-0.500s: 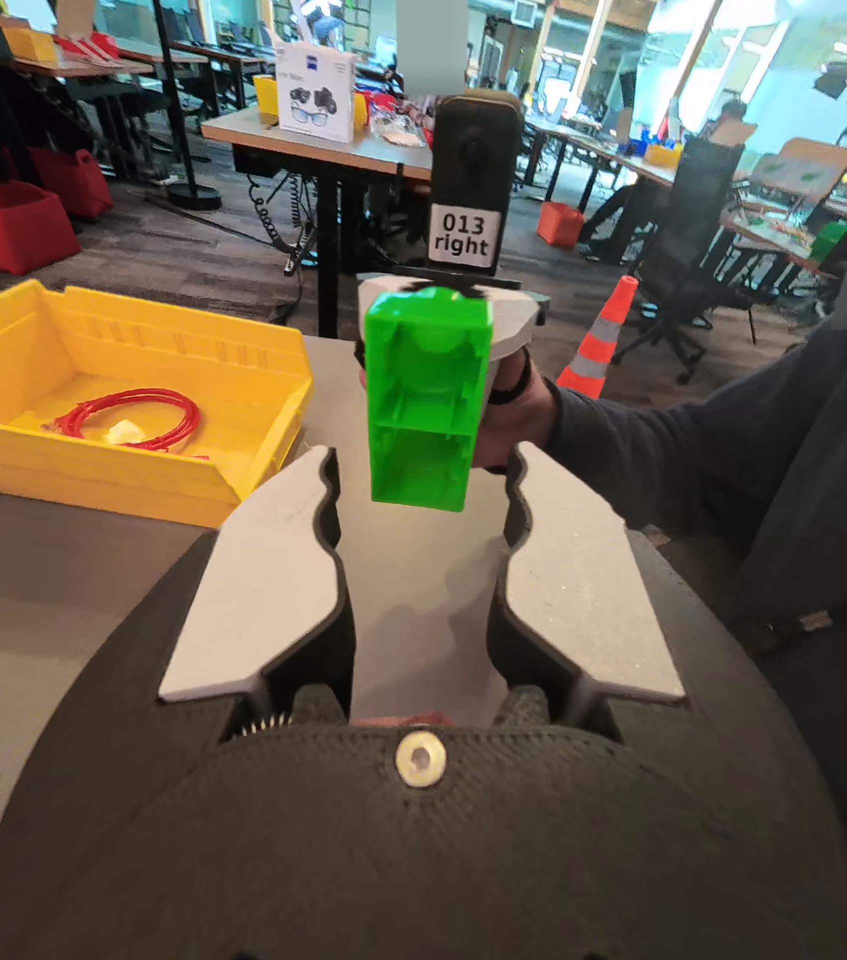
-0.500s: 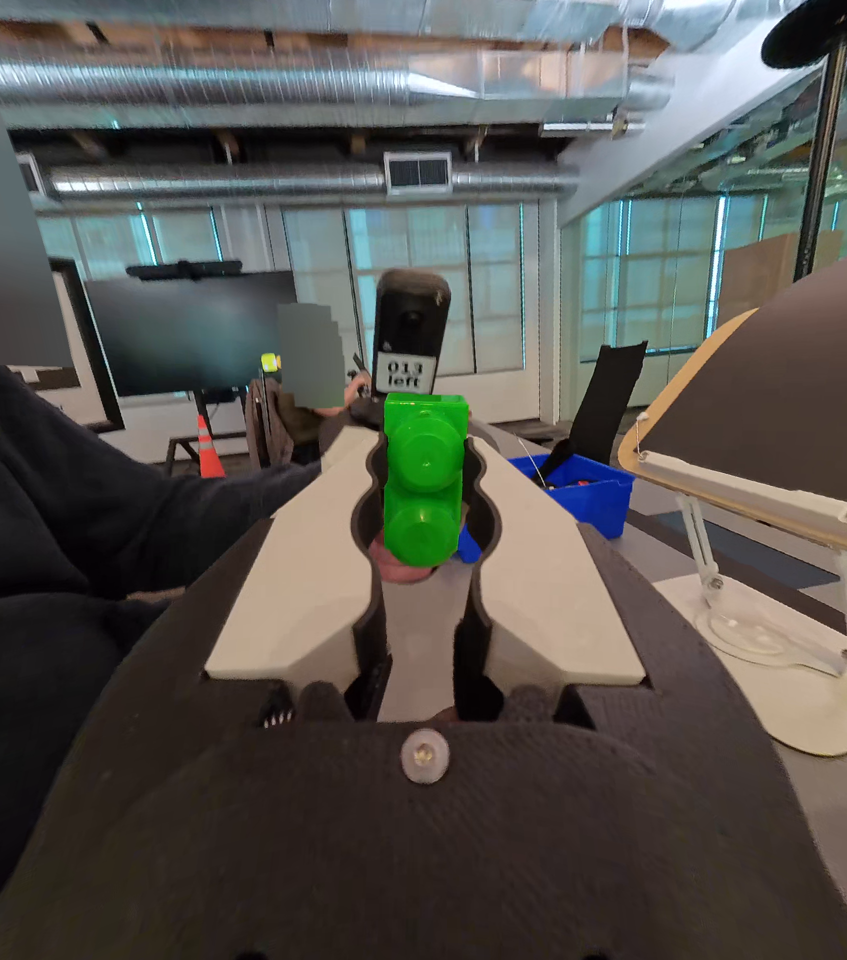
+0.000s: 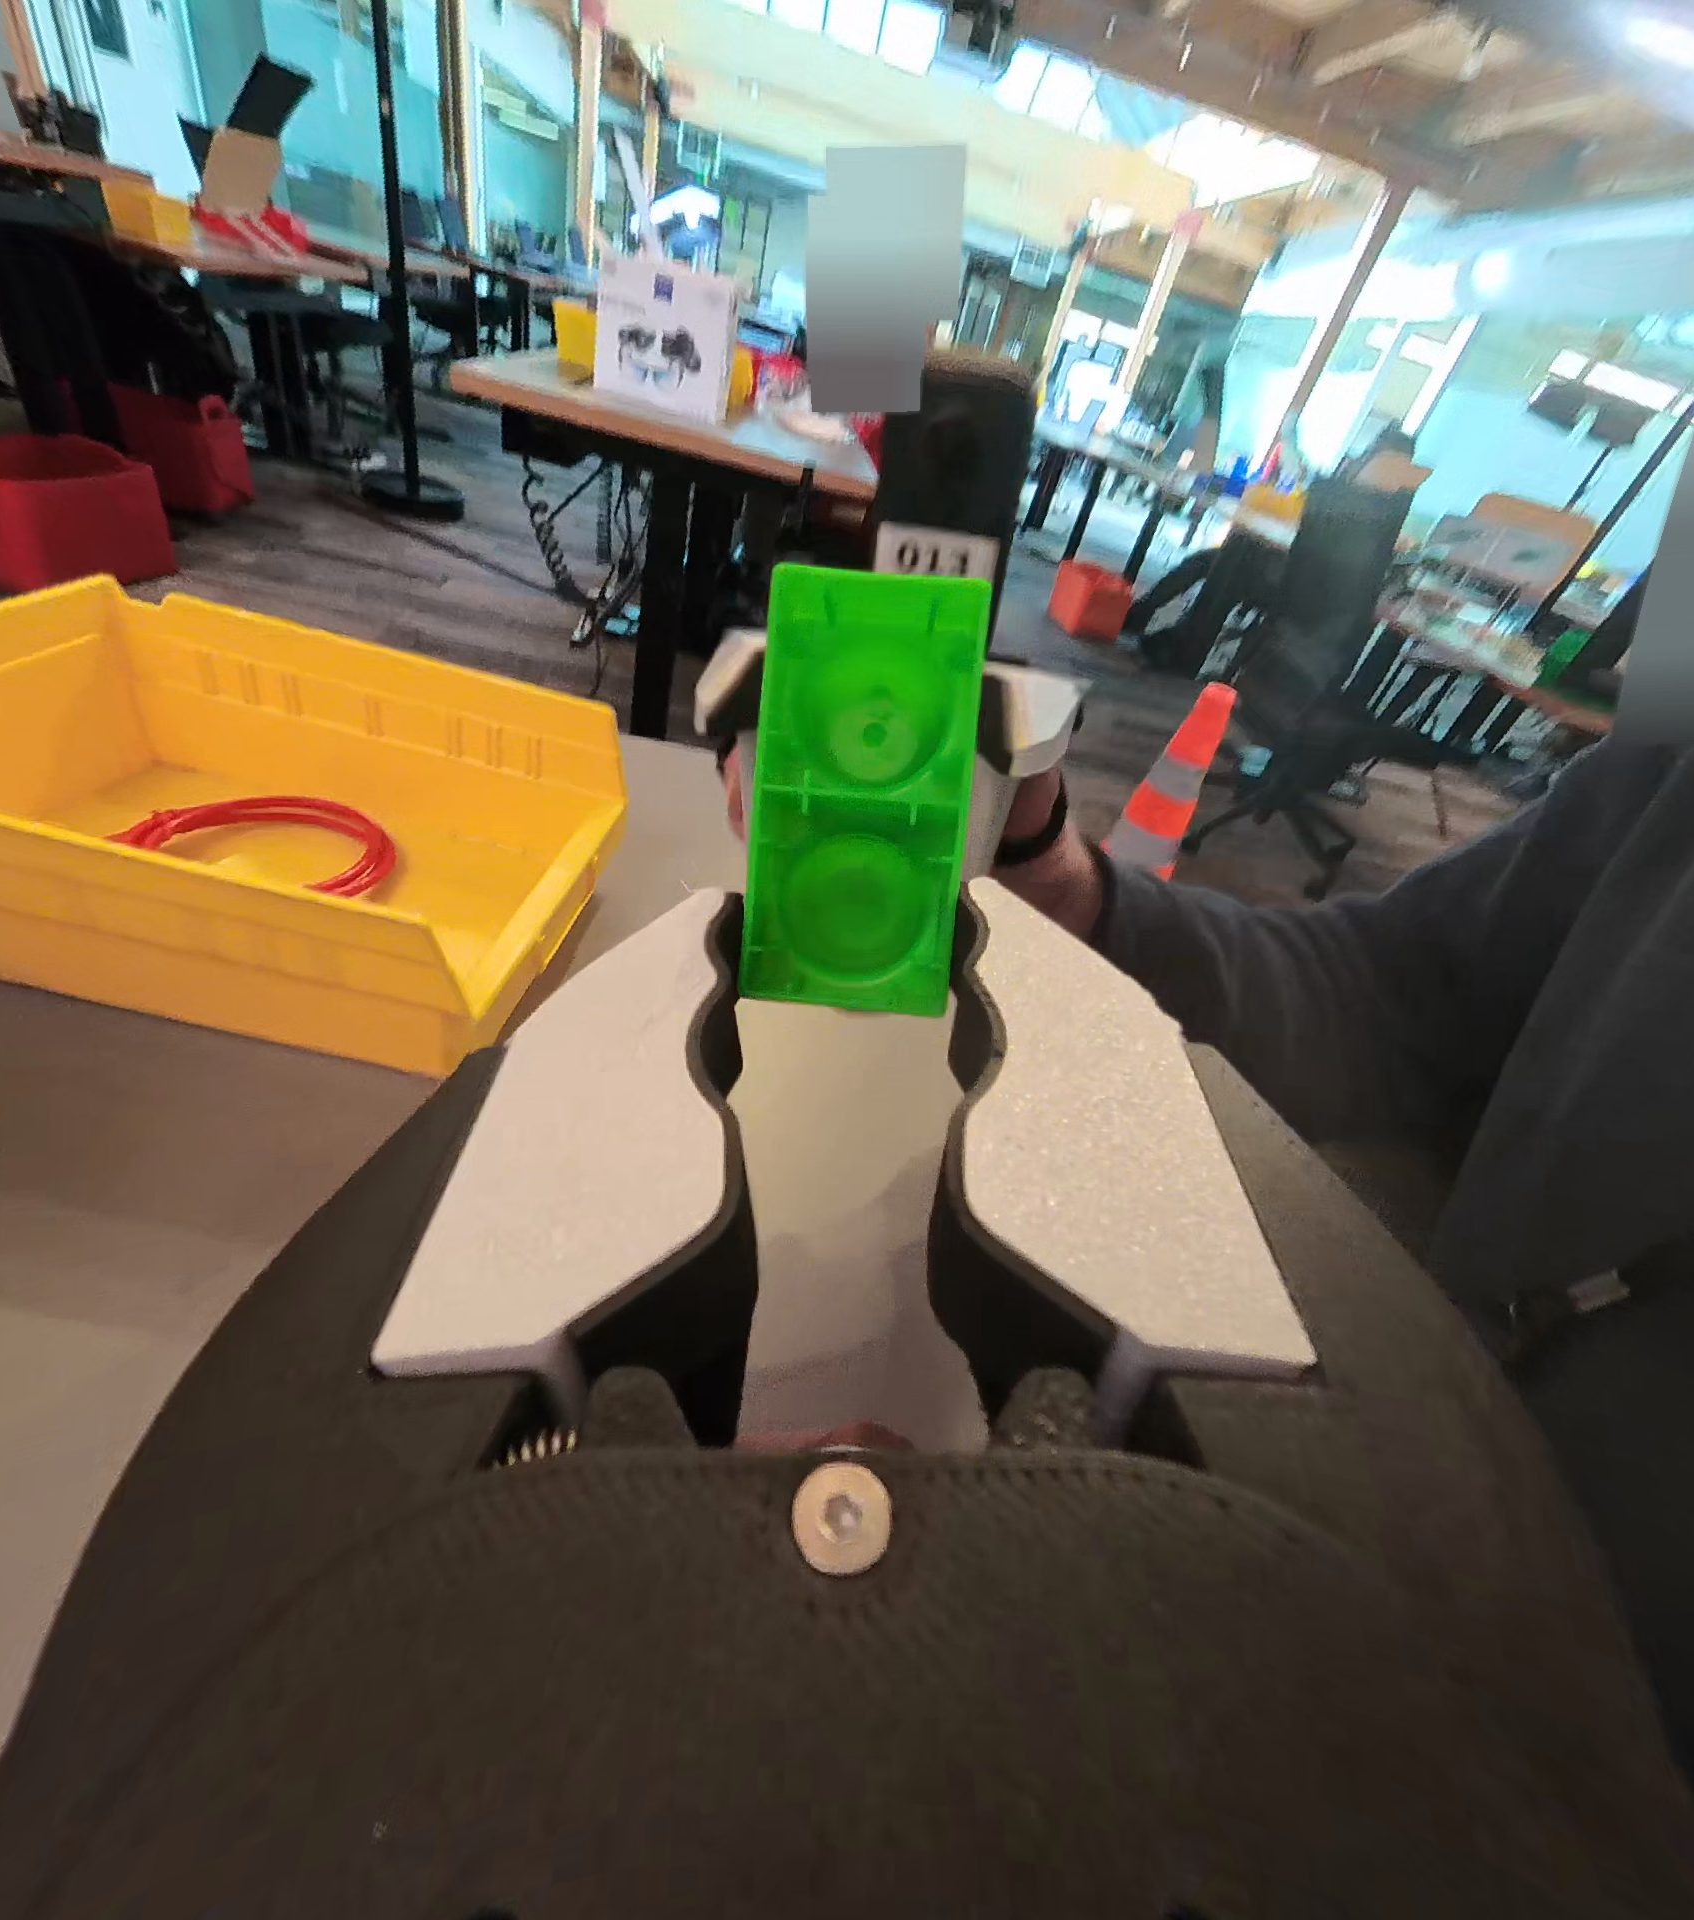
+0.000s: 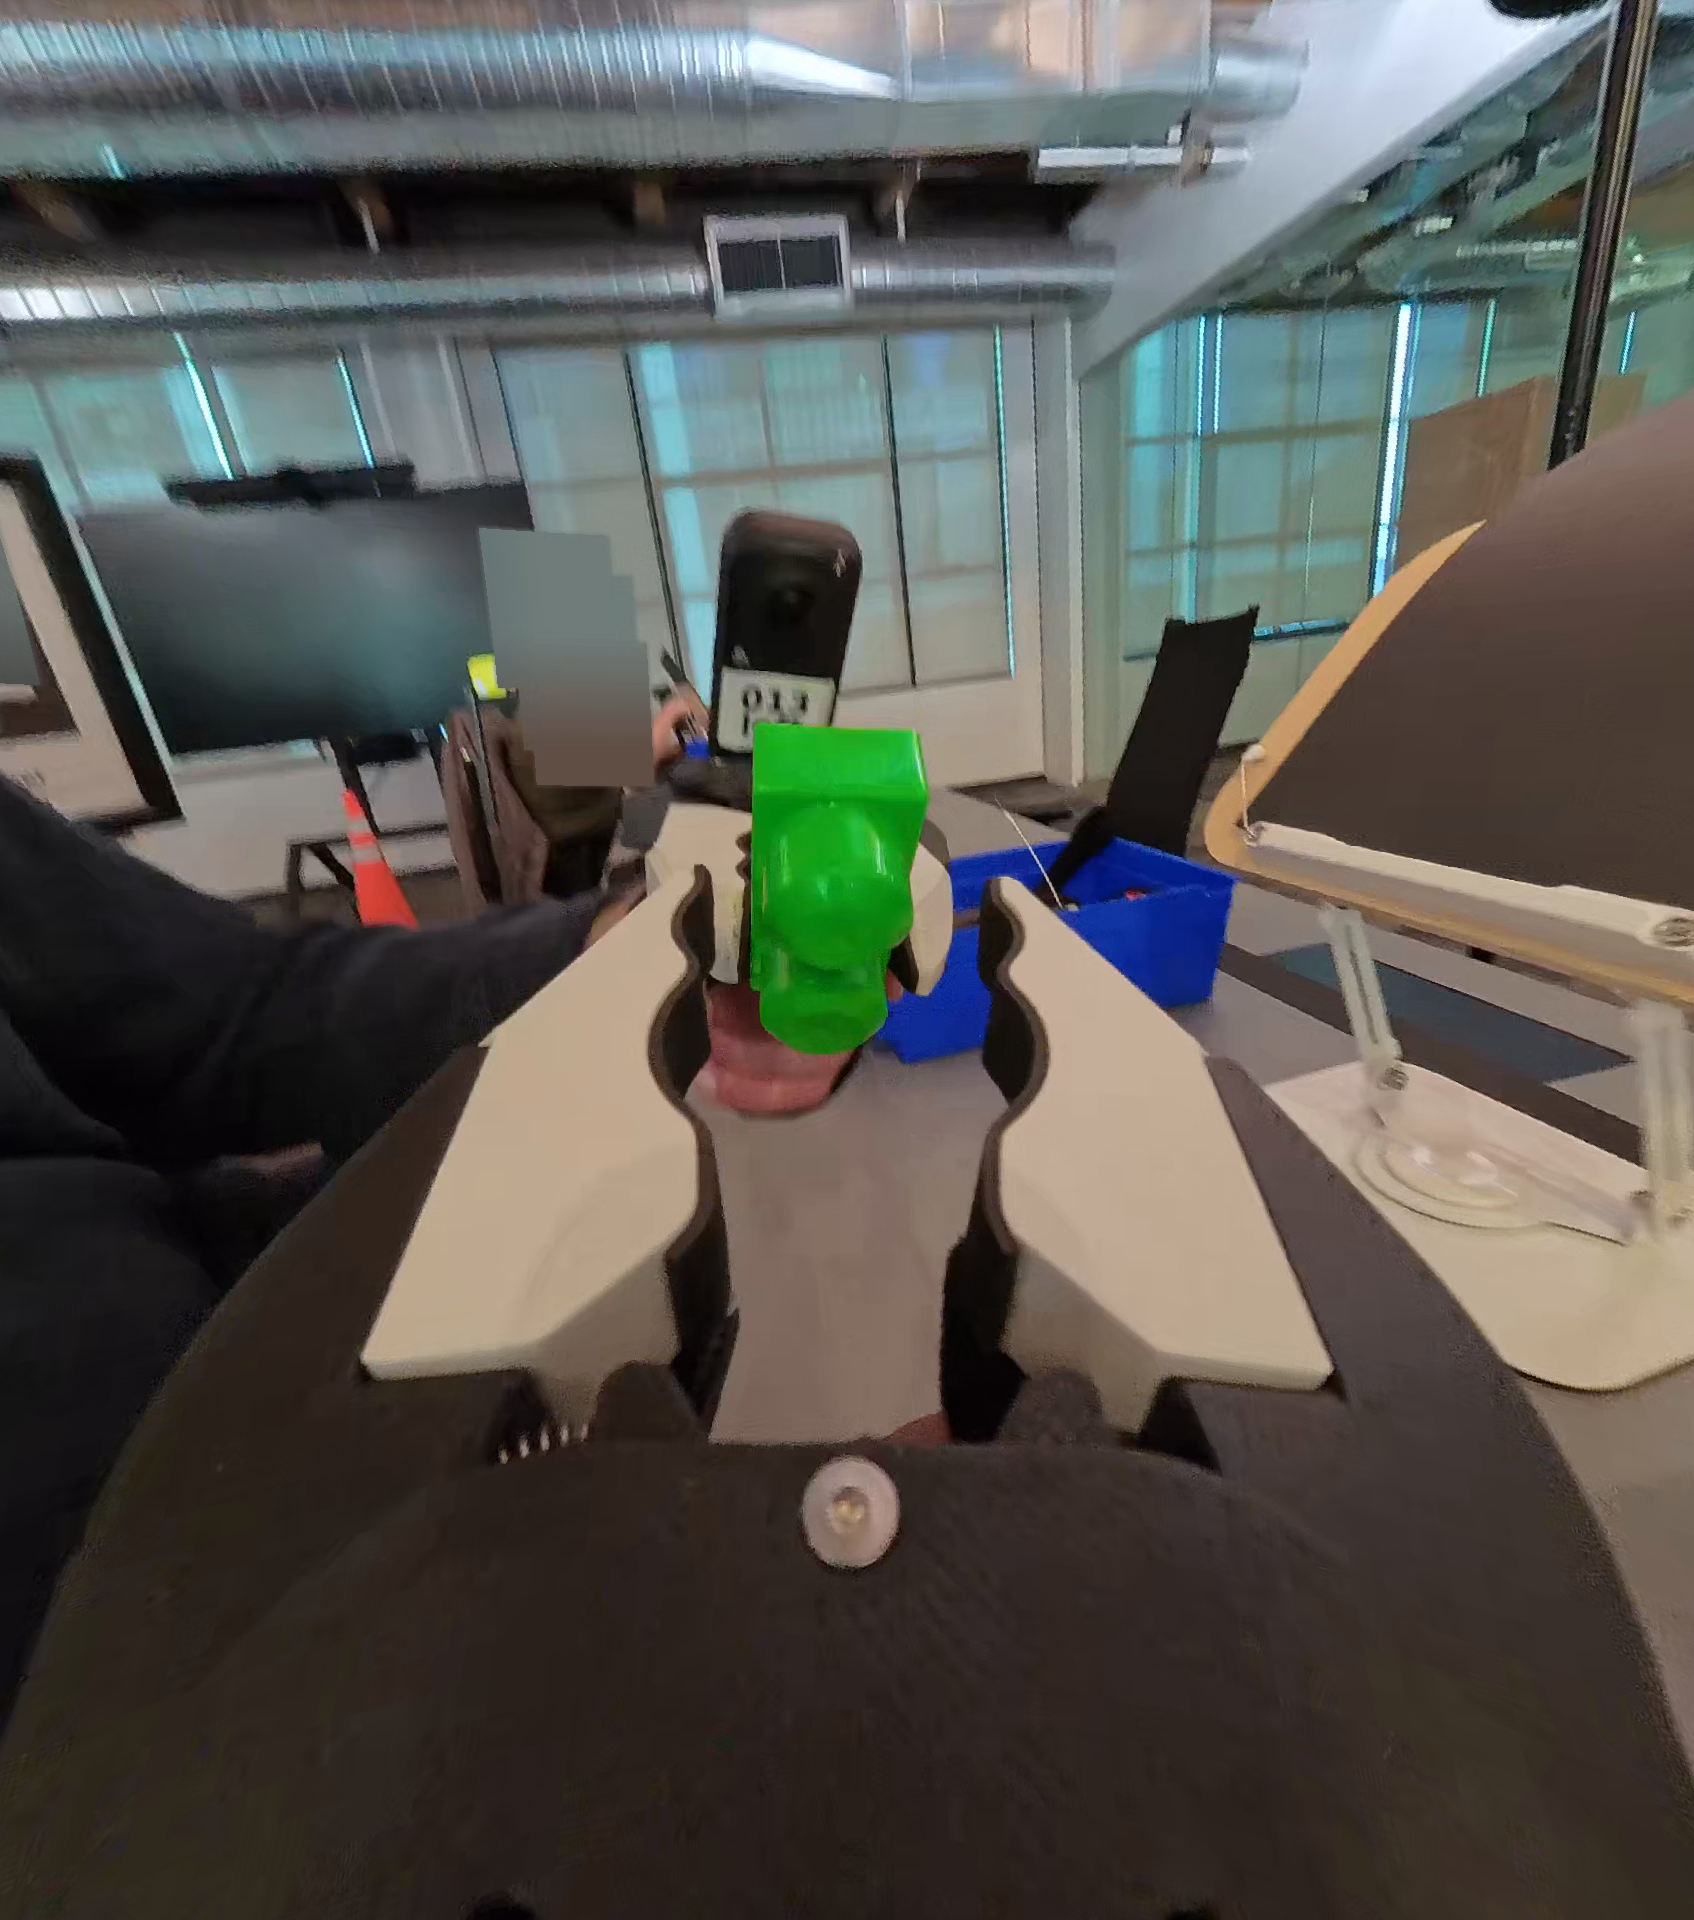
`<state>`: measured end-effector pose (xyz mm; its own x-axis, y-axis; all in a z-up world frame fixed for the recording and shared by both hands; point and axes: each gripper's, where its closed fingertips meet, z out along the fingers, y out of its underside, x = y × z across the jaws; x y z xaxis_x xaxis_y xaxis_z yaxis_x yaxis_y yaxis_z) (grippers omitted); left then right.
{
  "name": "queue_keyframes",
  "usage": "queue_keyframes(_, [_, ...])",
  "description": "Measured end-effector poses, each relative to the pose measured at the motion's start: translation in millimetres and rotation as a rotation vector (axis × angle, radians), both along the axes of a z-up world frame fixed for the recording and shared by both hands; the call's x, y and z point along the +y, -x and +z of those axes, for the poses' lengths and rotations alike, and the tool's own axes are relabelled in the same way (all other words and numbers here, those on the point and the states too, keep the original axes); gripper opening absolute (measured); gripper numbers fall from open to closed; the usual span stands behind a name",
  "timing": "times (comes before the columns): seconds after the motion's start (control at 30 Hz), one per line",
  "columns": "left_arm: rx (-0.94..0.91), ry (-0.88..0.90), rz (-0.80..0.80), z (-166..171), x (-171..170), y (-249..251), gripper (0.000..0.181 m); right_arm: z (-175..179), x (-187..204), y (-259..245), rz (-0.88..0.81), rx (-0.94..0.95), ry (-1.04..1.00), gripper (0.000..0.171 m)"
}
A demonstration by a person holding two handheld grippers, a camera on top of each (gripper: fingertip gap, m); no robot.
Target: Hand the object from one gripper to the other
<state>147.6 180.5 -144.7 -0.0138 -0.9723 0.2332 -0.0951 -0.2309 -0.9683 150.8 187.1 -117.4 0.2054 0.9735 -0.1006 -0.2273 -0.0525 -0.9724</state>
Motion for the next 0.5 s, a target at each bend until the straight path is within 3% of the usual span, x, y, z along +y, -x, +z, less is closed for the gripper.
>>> queue_keyframes(0.13, [0.225, -0.104, -0.028, -12.2, -3.5, 4.3, 0.037, -2.7, -2.3, 1.0, 0.006, -0.242, -0.080, 0.056])
queue_keyframes(0.27, [0.405, -0.186, -0.034, -18.2, -3.3, 5.2, 0.037, -15.4, -5.1, 6.1, 0.051, -0.488, -0.123, 0.047])
queue_keyframes(0.37, [0.498, -0.226, -0.033, -22.6, -2.6, 5.2, 0.037, -18.3, -7.7, 9.0, 0.078, -0.555, -0.132, 0.034])
queue_keyframes(0.5, [0.504, -0.232, -0.019, -19.8, -1.7, 7.1, 0.037, -14.2, -8.0, 9.6, 0.069, -0.529, -0.130, 0.034])
